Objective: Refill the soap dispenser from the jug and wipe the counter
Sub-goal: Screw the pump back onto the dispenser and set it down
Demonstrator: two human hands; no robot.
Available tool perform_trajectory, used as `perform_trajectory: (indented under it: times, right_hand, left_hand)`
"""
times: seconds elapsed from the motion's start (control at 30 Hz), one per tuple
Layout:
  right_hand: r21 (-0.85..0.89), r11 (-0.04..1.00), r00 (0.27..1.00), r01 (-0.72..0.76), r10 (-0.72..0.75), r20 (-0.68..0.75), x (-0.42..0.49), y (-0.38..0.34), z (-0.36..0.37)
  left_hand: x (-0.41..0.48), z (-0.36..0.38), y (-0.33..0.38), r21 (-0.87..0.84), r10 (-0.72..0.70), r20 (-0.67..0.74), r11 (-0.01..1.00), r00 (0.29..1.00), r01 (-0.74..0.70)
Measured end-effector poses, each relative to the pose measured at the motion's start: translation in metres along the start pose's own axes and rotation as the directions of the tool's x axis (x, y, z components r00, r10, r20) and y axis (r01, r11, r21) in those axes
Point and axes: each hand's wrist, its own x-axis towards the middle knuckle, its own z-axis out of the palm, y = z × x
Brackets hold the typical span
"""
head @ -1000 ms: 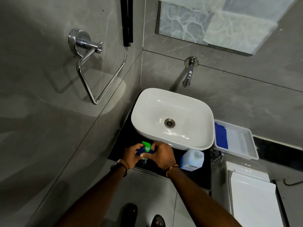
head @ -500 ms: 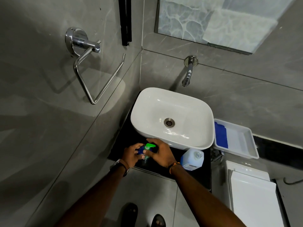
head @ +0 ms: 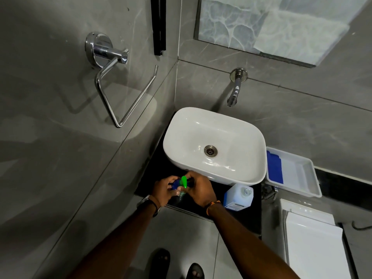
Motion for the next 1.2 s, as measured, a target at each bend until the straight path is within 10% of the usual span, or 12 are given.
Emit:
perform_trajectory:
  times: [1.2]
  right_hand:
    - [-0.021, 0.949, 0.948, 0.315, -0.313, 0.054, 0.002, -0.014, -0.021]
  left_hand:
    - [0.001, -0.004, -0.002, 0.116, 0.101, 0.000, 0.988, 0.995, -0.101]
